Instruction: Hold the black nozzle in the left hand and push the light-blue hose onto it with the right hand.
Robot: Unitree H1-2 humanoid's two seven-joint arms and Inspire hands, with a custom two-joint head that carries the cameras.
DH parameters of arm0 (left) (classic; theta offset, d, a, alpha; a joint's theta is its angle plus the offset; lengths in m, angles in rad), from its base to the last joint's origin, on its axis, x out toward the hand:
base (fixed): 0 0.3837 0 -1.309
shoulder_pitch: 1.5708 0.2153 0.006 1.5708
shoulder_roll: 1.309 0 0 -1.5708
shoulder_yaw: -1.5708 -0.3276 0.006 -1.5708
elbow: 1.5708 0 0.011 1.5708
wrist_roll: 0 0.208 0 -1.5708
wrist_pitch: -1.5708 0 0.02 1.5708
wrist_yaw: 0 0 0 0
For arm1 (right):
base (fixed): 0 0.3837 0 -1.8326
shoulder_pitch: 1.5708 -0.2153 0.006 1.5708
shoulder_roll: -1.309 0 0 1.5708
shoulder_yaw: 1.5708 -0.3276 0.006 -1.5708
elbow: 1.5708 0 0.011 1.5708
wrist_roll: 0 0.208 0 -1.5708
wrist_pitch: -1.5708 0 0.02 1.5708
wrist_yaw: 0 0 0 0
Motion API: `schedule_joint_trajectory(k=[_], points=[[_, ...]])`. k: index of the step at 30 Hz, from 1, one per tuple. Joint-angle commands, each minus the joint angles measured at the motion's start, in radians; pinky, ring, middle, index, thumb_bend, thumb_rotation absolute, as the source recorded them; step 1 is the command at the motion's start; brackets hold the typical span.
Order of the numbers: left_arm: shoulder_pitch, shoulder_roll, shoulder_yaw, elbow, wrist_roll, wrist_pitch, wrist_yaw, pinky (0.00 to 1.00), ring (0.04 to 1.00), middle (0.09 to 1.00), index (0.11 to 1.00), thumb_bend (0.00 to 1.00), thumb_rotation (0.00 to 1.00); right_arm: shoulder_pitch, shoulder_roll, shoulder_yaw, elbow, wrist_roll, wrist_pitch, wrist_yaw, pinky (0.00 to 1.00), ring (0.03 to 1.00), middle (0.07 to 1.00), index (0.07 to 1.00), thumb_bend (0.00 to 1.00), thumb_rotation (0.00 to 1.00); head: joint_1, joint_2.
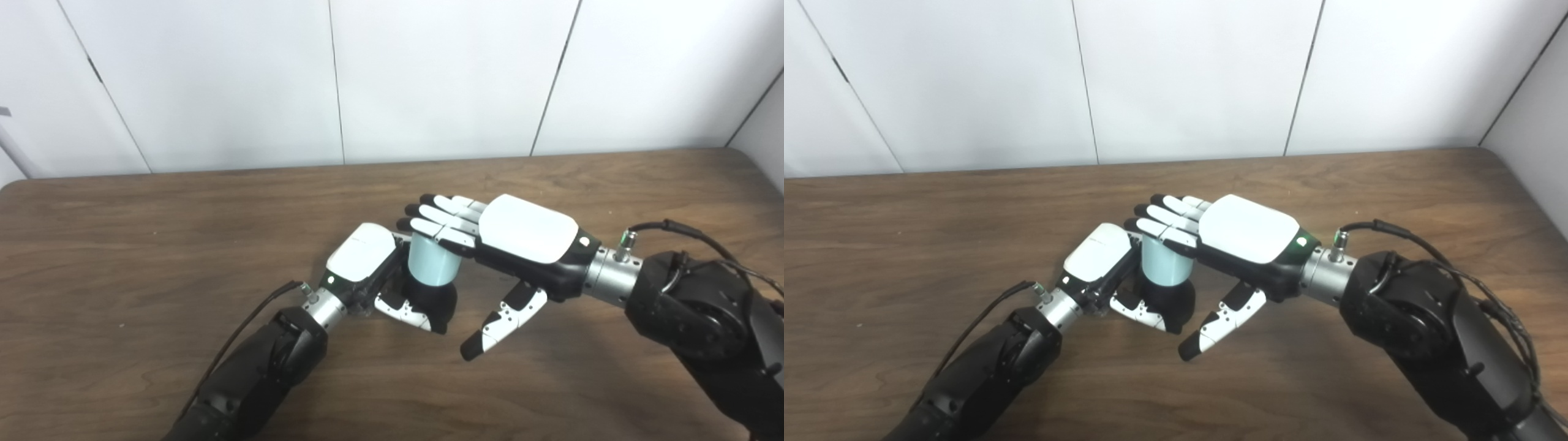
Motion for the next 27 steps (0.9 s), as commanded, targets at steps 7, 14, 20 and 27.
schedule_joint_trajectory(k=[7,14,20,27], points=[[0.093,0.027,-0.045,0.063,0.047,0.047,-0.101,0.32,0.422,0.407,0.509,0.52,0.0,-0.028,0.009,0.089,0.048,-0.014,0.002,0.099,0.98,1.0,1.0,1.0,0.91,0.87,0.0,0.003],[0.095,0.027,-0.045,0.056,0.04,0.049,-0.11,0.32,0.43,0.411,0.51,0.52,0.0,-0.053,0.014,0.106,0.06,-0.011,0.018,0.111,0.99,1.0,1.0,1.0,0.92,0.86,-0.001,0.006],[0.093,0.028,-0.046,0.06,0.044,0.05,-0.106,0.33,0.441,0.415,0.512,0.52,0.0,-0.048,0.014,0.092,0.067,-0.003,0.011,0.085,0.98,1.0,1.0,1.0,0.92,0.86,0.001,0.004],[0.095,0.03,-0.044,0.074,0.047,0.039,-0.083,0.31,0.414,0.4,0.506,0.52,0.0,-0.004,0.138,-0.083,0.103,0.169,-0.068,-0.173,0.73,0.901,0.964,0.982,0.7,0.68,-0.001,-0.002]])
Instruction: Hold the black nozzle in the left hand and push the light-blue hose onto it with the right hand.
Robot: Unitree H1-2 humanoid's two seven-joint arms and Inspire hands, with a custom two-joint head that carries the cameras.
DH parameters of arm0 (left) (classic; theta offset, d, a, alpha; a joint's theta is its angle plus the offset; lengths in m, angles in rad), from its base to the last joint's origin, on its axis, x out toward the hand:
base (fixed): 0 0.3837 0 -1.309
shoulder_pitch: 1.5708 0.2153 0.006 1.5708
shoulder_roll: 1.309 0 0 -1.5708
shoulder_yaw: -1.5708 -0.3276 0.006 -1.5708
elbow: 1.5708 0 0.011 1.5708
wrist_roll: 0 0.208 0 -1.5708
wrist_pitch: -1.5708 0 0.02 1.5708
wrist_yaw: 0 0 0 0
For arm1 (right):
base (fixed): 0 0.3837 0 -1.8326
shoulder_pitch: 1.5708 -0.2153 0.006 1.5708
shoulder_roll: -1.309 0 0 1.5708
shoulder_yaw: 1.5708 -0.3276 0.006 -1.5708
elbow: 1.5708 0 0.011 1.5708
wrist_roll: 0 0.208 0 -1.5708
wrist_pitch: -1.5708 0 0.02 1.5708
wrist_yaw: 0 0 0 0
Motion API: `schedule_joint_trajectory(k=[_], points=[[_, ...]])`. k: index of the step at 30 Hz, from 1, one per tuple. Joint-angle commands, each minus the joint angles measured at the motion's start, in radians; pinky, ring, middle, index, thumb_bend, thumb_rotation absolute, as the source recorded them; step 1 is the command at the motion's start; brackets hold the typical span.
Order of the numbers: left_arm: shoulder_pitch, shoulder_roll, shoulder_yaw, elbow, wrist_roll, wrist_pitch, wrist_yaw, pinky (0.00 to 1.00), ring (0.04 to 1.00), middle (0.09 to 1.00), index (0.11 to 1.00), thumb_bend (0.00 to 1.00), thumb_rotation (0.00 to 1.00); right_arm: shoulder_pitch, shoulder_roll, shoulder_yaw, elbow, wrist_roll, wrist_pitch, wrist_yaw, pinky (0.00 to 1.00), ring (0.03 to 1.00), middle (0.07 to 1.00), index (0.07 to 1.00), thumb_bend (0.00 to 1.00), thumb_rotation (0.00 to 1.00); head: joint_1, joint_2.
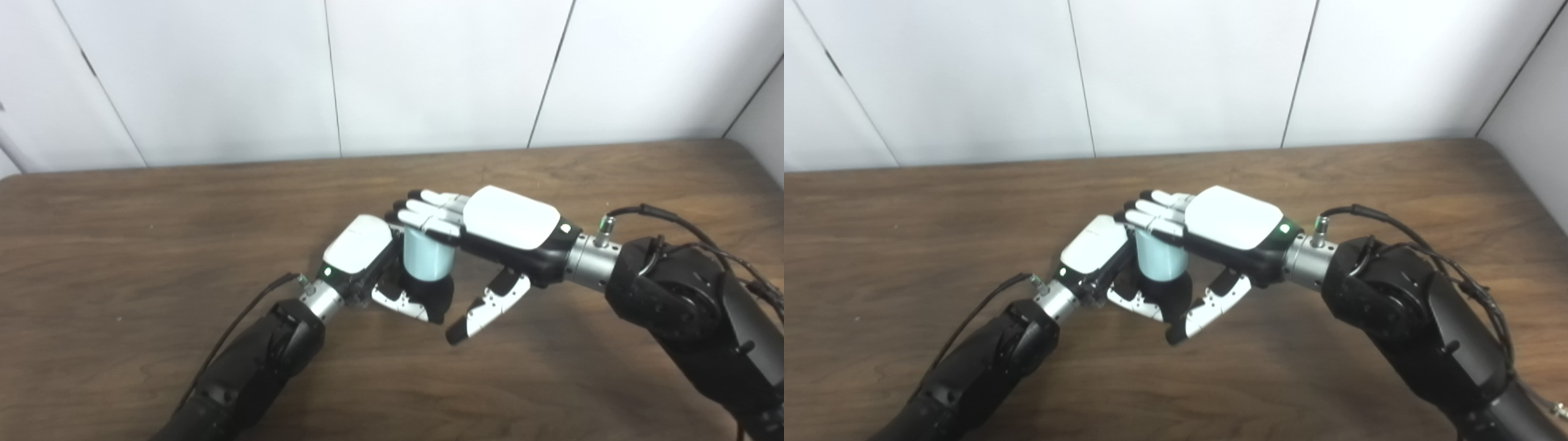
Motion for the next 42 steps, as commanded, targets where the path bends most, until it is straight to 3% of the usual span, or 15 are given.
schedule_joint_trajectory(k=[1,4,6,9,12,15,18,20,25,27,31,42], points=[[0.093,0.024,-0.046,0.079,0.048,0.036,-0.084,0.31,0.411,0.401,0.507,0.52,0.0,-0.03,0.038,-0.054,-0.004,0.078,-0.047,-0.083,0.69,0.873,0.949,0.971,0.69,0.66,-0.001,0.001],[0.094,0.026,-0.046,0.076,0.048,0.037,-0.084,0.32,0.421,0.402,0.507,0.52,0.0,-0.019,0.13,-0.152,-0.029,0.18,0.017,-0.154,0.61,0.79,0.884,0.916,0.64,0.57,0.0,0.001],[0.093,0.026,-0.046,0.077,0.048,0.038,-0.086,0.32,0.419,0.402,0.507,0.52,0.0,-0.014,0.196,-0.222,-0.045,0.275,0.102,-0.194,0.58,0.75,0.856,0.891,0.64,0.54,0.0,0.001],[0.093,0.026,-0.046,0.079,0.046,0.036,-0.087,0.31,0.411,0.401,0.505,0.52,0.0,-0.013,0.261,-0.311,-0.027,0.364,0.192,-0.255,0.56,0.701,0.835,0.888,0.67,0.63,0.0,-0.001],[0.093,0.025,-0.047,0.078,0.048,0.039,-0.088,0.32,0.423,0.405,0.507,0.52,0.0,-0.029,0.318,-0.389,-0.018,0.463,0.321,-0.311,0.52,0.661,0.809,0.88,0.66,0.58,0.0,-0.001],[0.093,0.024,-0.045,0.079,0.045,0.039,-0.091,0.33,0.431,0.406,0.508,0.52,0.0,-0.045,0.356,-0.442,-0.018,0.522,0.445,-0.363,0.47,0.62,0.79,0.857,0.62,0.5,0.0,-0.001],[0.092,0.025,-0.045,0.081,0.045,0.037,-0.089,0.33,0.429,0.406,0.507,0.52,0.0,-0.048,0.352,-0.464,0.008,0.532,0.535,-0.398,0.43,0.604,0.791,0.828,0.55,0.37,0.0,-0.002],[0.092,0.024,-0.045,0.084,0.045,0.036,-0.087,0.33,0.418,0.404,0.506,0.52,0.0,-0.043,0.34,-0.463,0.04,0.523,0.554,-0.416,0.4,0.553,0.747,0.769,0.56,0.25,0.001,-0.003],[0.092,0.025,-0.043,0.081,0.043,0.036,-0.088,0.31,0.407,0.402,0.505,0.52,0.0,-0.007,0.346,-0.409,0.064,0.48,0.559,-0.457,0.33,0.454,0.604,0.633,0.59,0.09,0.003,-0.003],[0.092,0.026,-0.043,0.076,0.044,0.042,-0.097,0.31,0.41,0.404,0.506,0.52,0.0,0.007,0.337,-0.379,0.072,0.448,0.559,-0.454,0.32,0.432,0.575,0.53,0.53,0.12,0.003,-0.003],[0.092,0.027,-0.042,0.071,0.043,0.048,-0.103,0.32,0.415,0.403,0.507,0.52,0.0,0.039,0.331,-0.343,0.096,0.368,0.559,-0.428,0.34,0.483,0.599,0.496,0.51,0.14,0.004,-0.004],[0.096,0.021,-0.037,0.07,0.04,0.043,-0.093,0.3,0.392,0.397,0.505,0.52,0.0,0.094,0.433,-0.407,0.151,0.33,0.559,-0.382,0.49,0.58,0.651,0.496,0.51,0.15,0.008,-0.008]])
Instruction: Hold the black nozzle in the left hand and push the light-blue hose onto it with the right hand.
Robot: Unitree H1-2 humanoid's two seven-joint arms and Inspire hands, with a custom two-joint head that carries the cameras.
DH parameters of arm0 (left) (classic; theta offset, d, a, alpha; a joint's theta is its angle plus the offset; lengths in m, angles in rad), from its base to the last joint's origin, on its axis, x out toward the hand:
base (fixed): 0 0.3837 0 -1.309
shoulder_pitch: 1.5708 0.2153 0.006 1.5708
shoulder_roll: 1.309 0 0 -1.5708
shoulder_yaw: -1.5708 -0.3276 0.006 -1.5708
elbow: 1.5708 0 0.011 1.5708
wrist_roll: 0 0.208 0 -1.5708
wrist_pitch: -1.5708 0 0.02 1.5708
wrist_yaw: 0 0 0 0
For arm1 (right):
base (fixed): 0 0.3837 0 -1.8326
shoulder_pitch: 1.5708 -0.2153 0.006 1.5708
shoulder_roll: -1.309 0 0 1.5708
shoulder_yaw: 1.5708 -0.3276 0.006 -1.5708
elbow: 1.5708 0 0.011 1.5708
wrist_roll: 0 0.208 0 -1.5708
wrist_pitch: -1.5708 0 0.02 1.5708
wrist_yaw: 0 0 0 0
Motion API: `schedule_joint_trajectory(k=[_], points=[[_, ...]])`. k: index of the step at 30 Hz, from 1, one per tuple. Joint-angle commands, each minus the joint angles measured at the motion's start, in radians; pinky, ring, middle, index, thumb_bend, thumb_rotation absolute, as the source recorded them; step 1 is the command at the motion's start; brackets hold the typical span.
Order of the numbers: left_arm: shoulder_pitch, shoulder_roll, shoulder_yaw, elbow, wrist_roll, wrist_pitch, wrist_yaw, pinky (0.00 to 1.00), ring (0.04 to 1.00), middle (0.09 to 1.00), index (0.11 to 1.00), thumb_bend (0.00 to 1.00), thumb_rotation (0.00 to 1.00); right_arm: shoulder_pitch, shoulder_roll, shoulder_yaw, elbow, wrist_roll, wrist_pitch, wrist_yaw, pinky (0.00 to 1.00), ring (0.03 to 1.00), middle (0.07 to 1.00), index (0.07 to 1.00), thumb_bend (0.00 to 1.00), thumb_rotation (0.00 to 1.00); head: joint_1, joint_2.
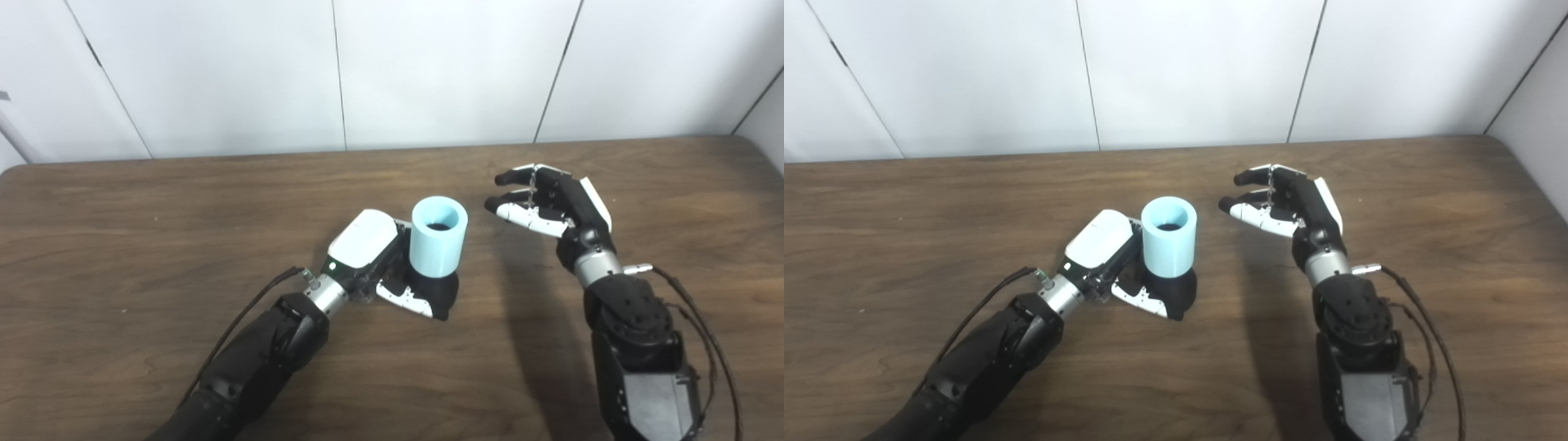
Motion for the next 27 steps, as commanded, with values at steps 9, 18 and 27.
schedule_joint_trajectory(k=[9,18,27], points=[[0.122,0.043,-0.004,-0.029,0.005,0.121,-0.177,0.34,0.456,0.435,0.522,0.52,0.0,0.007,0.044,-0.038,0.01,0.044,-0.008,-0.048,0.53,0.594,0.679,0.497,0.51,0.15,0.01,-0.002],[0.153,0.082,0.08,-0.23,-0.042,0.284,-0.335,0.66,0.827,0.88,0.907,0.95,0.31,0.007,0.061,-0.046,0.04,0.099,-0.009,-0.08,0.48,0.581,0.705,0.497,0.5,0.15,0.016,-0.001],[0.172,0.096,0.182,-0.289,-0.008,0.324,-0.311,0.69,0.867,0.895,0.934,0.93,0.31,0.015,0.047,-0.028,0.047,0.147,-0.029,-0.081,0.46,0.576,0.703,0.742,0.63,0.21,0.018,0.001]])
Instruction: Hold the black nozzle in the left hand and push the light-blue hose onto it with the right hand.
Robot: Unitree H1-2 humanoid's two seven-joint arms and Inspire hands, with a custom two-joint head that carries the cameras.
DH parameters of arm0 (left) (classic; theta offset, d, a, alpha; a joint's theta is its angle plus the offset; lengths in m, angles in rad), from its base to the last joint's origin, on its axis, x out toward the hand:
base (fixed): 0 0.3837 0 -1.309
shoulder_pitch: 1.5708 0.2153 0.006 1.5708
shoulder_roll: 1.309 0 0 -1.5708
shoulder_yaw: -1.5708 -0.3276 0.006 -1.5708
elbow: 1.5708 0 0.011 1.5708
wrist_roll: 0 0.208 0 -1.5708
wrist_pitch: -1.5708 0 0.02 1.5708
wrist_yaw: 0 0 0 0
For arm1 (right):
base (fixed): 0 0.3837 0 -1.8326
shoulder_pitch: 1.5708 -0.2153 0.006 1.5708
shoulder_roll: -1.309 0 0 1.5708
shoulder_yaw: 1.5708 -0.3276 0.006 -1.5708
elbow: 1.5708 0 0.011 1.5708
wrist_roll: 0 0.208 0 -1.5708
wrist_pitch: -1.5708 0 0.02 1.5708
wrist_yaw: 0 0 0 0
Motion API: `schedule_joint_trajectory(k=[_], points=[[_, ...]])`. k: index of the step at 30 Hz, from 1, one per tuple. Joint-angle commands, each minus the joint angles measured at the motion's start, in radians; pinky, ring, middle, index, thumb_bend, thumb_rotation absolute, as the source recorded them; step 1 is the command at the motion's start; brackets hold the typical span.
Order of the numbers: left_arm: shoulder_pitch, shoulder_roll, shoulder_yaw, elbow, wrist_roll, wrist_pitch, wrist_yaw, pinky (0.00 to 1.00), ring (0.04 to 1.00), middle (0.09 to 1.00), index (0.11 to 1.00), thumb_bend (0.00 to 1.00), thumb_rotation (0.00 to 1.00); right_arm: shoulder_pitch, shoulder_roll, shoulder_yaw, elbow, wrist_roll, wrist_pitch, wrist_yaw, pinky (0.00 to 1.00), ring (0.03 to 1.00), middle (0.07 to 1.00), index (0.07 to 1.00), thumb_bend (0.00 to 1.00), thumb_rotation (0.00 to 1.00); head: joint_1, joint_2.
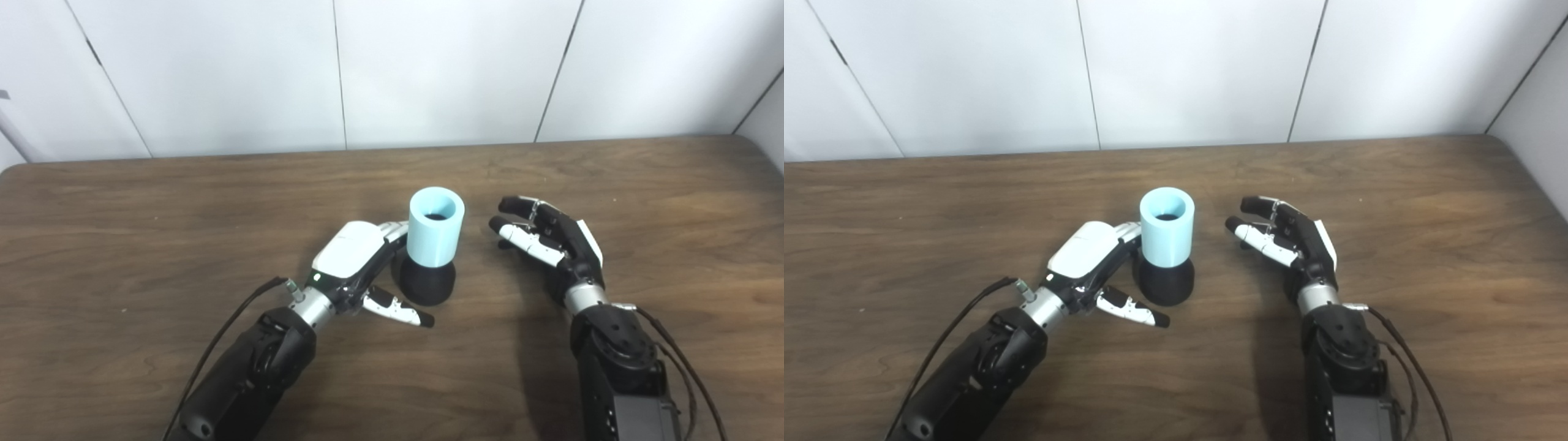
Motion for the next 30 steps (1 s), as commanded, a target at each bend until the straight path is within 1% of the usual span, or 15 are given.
schedule_joint_trajectory(k=[1,6,9,11,12,15,16,17,19,22,23,25,27,28,30], points=[[0.028,0.06,0.041,0.027,0.045,0.125,-0.045,0.7,0.869,0.896,0.935,0.93,0.31,-0.023,-0.008,0.005,-0.02,0.022,-0.029,-0.002,0.45,0.575,0.702,0.741,0.63,0.21,0.0,0.001],[0.032,0.065,0.069,0.018,0.06,0.15,-0.075,0.71,0.875,0.894,0.916,0.93,0.28,-0.019,-0.009,0.007,-0.024,0.036,-0.04,-0.008,0.45,0.568,0.702,0.73,0.64,0.2,0.003,0.005],[0.036,0.065,0.086,0.01,0.058,0.171,-0.094,0.71,0.88,0.896,0.908,0.94,0.26,-0.019,-0.007,0.008,-0.03,0.039,-0.031,-0.017,0.46,0.567,0.701,0.733,0.65,0.19,0.003,0.006],[0.039,0.065,0.094,0.004,0.06,0.18,-0.095,0.7,0.876,0.894,0.907,0.92,0.26,-0.018,-0.01,0.01,-0.031,0.043,-0.031,-0.017,0.46,0.569,0.7,0.737,0.65,0.19,0.003,0.006],[0.043,0.062,0.106,-0.002,0.056,0.191,-0.09,0.7,0.875,0.893,0.907,0.92,0.26,-0.018,-0.011,0.011,-0.032,0.044,-0.03,-0.018,0.47,0.57,0.7,0.737,0.65,0.19,0.003,0.006],[0.067,0.022,0.183,-0.018,-0.009,0.223,-0.044,0.65,0.81,0.846,0.875,0.83,0.19,-0.016,-0.012,0.008,-0.027,0.055,-0.036,-0.019,0.47,0.575,0.698,0.741,0.65,0.19,0.009,0.003],[0.077,-0.002,0.221,-0.022,-0.05,0.228,-0.024,0.62,0.767,0.815,0.849,0.79,0.15,-0.016,-0.013,0.008,-0.025,0.059,-0.04,-0.02,0.46,0.569,0.697,0.739,0.65,0.19,0.012,0.002],[0.088,-0.032,0.27,-0.025,-0.118,0.22,-0.004,0.61,0.742,0.79,0.825,0.77,0.11,-0.016,-0.013,0.007,-0.025,0.064,-0.042,-0.019,0.45,0.566,0.698,0.736,0.65,0.18,0.014,0.002],[0.109,-0.104,0.382,-0.034,-0.315,0.214,0.0,0.6,0.688,0.728,0.764,0.7,0.03,-0.014,-0.014,0.006,-0.021,0.076,-0.055,-0.015,0.44,0.561,0.701,0.733,0.65,0.18,0.018,-0.001],[0.122,-0.187,0.51,-0.057,-0.567,0.268,-0.039,0.58,0.644,0.685,0.715,0.68,0.06,-0.01,-0.017,0.005,-0.005,0.089,-0.102,-0.01,0.44,0.561,0.694,0.727,0.65,0.16,0.021,-0.004],[0.122,-0.206,0.541,-0.065,-0.635,0.285,-0.054,0.54,0.633,0.677,0.704,0.68,0.07,-0.009,-0.02,0.005,0.004,0.09,-0.127,-0.009,0.44,0.561,0.689,0.72,0.65,0.14,0.021,-0.005],[0.121,-0.227,0.583,-0.076,-0.751,0.311,-0.085,0.52,0.638,0.681,0.701,0.69,0.09,-0.006,-0.022,0.007,0.017,0.093,-0.165,-0.009,0.43,0.551,0.676,0.704,0.64,0.11,0.024,-0.006],[0.121,-0.235,0.607,-0.081,-0.842,0.327,-0.116,0.52,0.657,0.699,0.709,0.71,0.13,-0.003,-0.022,0.005,0.026,0.103,-0.191,-0.01,0.42,0.532,0.666,0.682,0.63,0.08,0.027,-0.007],[0.122,-0.23,0.605,-0.081,-0.864,0.322,-0.13,0.53,0.663,0.704,0.711,0.72,0.15,-0.002,-0.021,0.004,0.029,0.107,-0.2,-0.013,0.41,0.526,0.663,0.677,0.63,0.07,0.032,-0.011],[0.127,-0.213,0.586,-0.074,-0.86,0.293,-0.144,0.55,0.669,0.707,0.716,0.71,0.17,0.002,-0.022,0.006,0.033,0.105,-0.217,-0.018,0.41,0.519,0.661,0.677,0.62,0.07,0.033,-0.014]])
